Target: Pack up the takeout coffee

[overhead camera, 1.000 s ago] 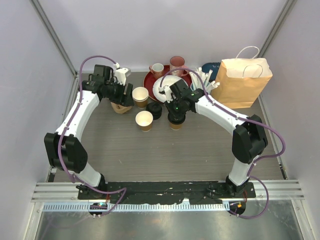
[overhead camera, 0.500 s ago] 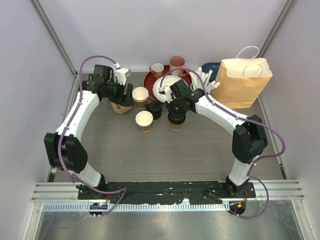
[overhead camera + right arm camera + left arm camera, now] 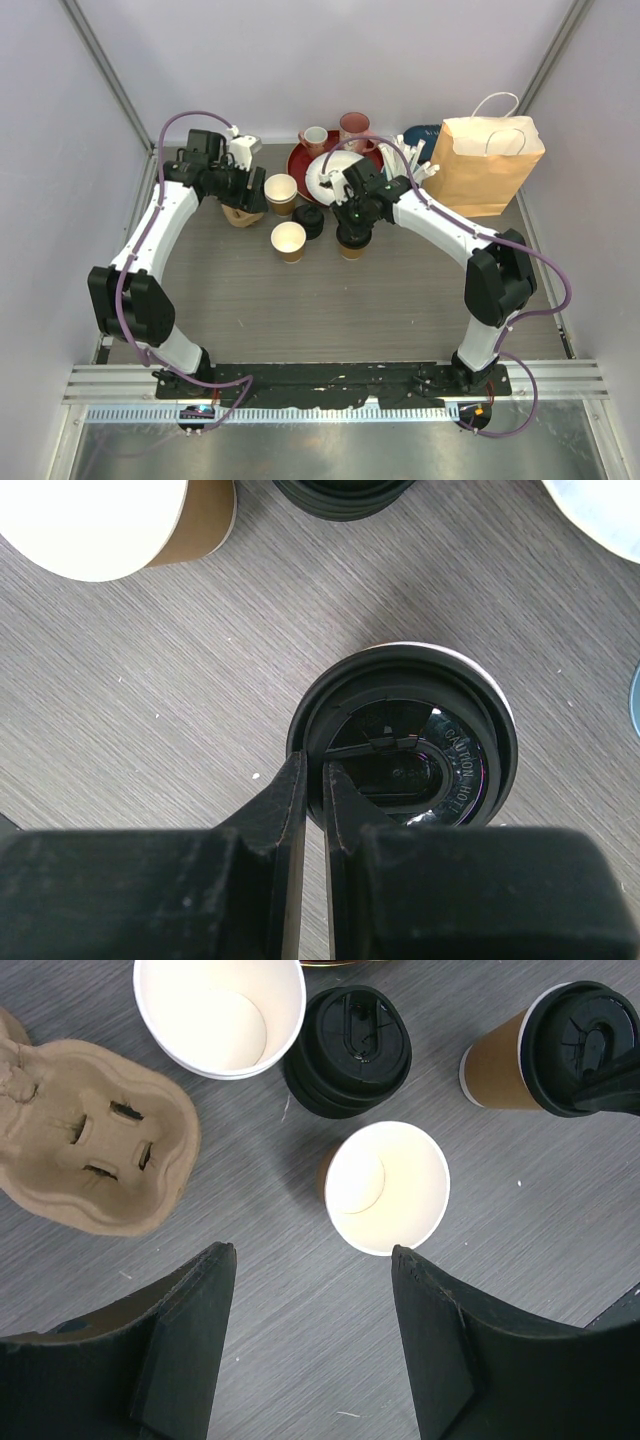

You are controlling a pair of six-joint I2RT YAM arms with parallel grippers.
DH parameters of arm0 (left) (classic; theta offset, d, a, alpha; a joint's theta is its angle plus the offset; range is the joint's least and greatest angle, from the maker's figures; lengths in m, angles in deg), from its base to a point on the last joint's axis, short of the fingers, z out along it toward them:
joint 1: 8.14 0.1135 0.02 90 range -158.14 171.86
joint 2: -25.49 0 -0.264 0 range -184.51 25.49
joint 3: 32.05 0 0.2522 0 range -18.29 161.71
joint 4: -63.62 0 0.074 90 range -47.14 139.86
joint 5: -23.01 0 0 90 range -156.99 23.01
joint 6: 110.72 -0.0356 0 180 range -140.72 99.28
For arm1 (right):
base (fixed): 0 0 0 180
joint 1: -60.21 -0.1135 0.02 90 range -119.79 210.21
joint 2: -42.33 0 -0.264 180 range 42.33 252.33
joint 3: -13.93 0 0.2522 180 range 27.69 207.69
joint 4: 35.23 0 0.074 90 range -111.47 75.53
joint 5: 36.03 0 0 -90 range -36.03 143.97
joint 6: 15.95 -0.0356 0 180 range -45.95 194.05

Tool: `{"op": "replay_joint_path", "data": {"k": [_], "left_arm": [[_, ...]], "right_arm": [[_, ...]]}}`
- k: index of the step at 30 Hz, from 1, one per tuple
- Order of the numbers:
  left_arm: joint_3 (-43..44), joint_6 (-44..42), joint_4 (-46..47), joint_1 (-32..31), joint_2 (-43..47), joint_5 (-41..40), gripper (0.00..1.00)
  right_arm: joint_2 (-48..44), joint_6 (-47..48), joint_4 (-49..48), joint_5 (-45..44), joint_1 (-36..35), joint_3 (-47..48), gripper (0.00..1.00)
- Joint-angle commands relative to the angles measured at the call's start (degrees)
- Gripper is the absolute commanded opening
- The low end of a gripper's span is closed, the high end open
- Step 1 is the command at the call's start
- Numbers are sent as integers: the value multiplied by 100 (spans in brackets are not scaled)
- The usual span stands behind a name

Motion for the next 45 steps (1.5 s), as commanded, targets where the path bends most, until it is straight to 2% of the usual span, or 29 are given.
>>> {"op": "replay_joint_path", "data": {"k": [1,15,26,31,39,45], "left_arm": [[187,-42,1,-24,278,98,68],[196,-7,-17,-68,261,115,68],[275,81,-87,-612,225,-34,67],[363,327,-96,-885,182,159,66],[231,1161,299,-1526,-134,230,54],[503,1399,440,-1808,-688,107,46]], "right_arm": [[-297,66,-122,316,101,-112,1],[-156,101,-149,422,233,-253,1],[-51,39,79,-404,75,-235,1],[107,4,45,-370,66,-385,1],[55,-136,-122,-361,57,-710,1],[-103,-84,-192,-80,84,-736,1]]}}
